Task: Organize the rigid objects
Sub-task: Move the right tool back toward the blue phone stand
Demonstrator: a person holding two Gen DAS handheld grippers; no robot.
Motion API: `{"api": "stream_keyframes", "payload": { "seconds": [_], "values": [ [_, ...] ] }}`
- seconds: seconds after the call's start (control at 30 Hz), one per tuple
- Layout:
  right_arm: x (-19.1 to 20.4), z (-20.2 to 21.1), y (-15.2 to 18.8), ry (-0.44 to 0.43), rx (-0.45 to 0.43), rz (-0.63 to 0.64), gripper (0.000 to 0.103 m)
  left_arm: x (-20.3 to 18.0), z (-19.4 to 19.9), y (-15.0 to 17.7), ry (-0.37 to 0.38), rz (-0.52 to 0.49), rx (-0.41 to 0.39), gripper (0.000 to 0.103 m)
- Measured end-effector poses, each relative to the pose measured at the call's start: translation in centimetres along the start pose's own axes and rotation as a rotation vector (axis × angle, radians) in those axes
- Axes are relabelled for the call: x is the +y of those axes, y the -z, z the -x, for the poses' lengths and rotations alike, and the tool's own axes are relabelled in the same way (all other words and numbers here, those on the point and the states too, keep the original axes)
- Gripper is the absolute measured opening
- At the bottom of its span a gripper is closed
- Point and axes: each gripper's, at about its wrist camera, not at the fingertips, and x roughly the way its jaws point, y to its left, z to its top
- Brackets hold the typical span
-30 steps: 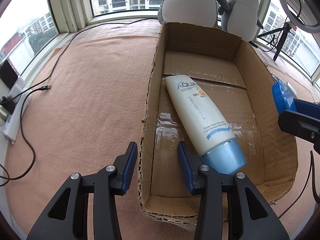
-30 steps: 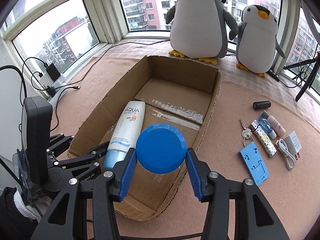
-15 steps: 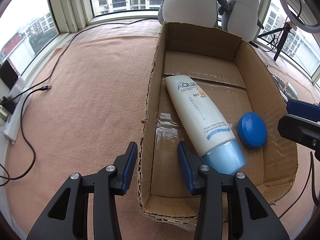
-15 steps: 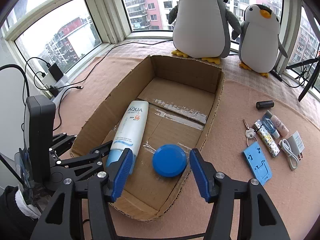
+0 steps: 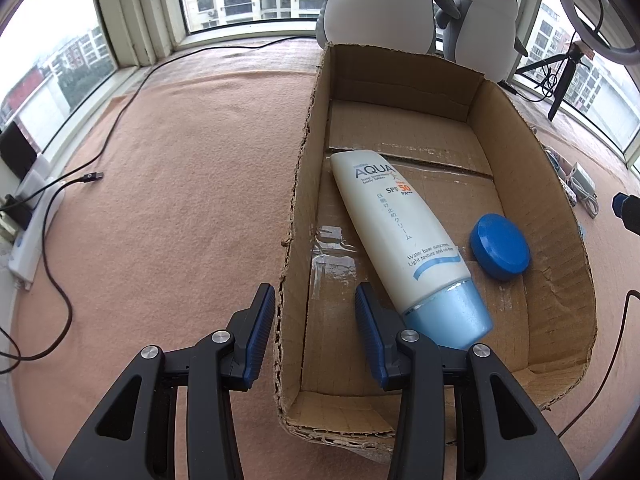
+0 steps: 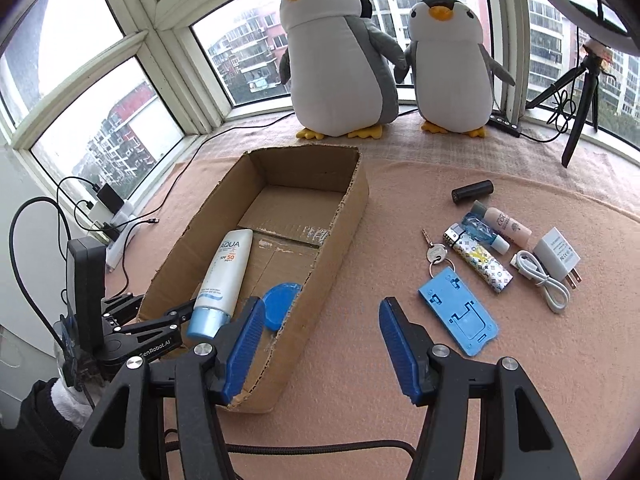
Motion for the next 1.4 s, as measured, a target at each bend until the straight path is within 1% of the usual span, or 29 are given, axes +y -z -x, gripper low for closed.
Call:
{"api": "stream_keyframes", "payload": {
  "seconds": [0.07, 0.2, 0.4, 0.5, 0.77, 0.93, 1.1, 1.3, 1.4],
  "values": [
    [-1.6, 0.4, 0.0, 0.008, 0.005, -0.009, 0.057, 0.1, 0.0, 0.0, -0.003, -0.003, 0.001, 0.041],
    [-4.0, 0.4, 0.0, 0.053, 0.031, 0.021, 0.057, 0.0, 0.0, 0.1, -0.01, -0.007, 0.001, 0.041],
    [-7.2, -0.9, -0.3, 0.053, 0.093, 0.023, 0.057, -0.2, 0.0, 0.0, -0.022, -0.015, 0.005, 0.041],
    [-8.1, -1.7, -0.6, 0.061, 0.114, 0.042, 0.057, -0.3, 0.0, 0.0, -0.025, -0.012, 0.009, 0.041],
    [-7.8, -4.2, -0.8, 0.072, 0.191, 0.139, 0.057, -0.6, 0.0, -0.1, -0.039, -0.01, 0.015, 0.041],
    [-7.9, -5.7, -0.9, 0.088, 0.223, 0.158, 0.057, -0.6, 0.0, -0.1, -0.039, -0.005, 0.016, 0.041],
    [-7.9, -7.0, -0.9, 0.123, 0.251, 0.182, 0.057, -0.5, 0.0, -0.1, -0.034, -0.005, 0.015, 0.041],
    [-7.6, -7.4, -0.8, 0.151, 0.259, 0.199, 0.057, -0.4, 0.0, -0.1, -0.027, -0.003, 0.013, 0.041],
    [-7.2, -7.5, -0.6, 0.16, 0.262, 0.206, 0.052, -0.3, 0.0, 0.0, -0.022, 0.003, 0.01, 0.041]
  ]
}}
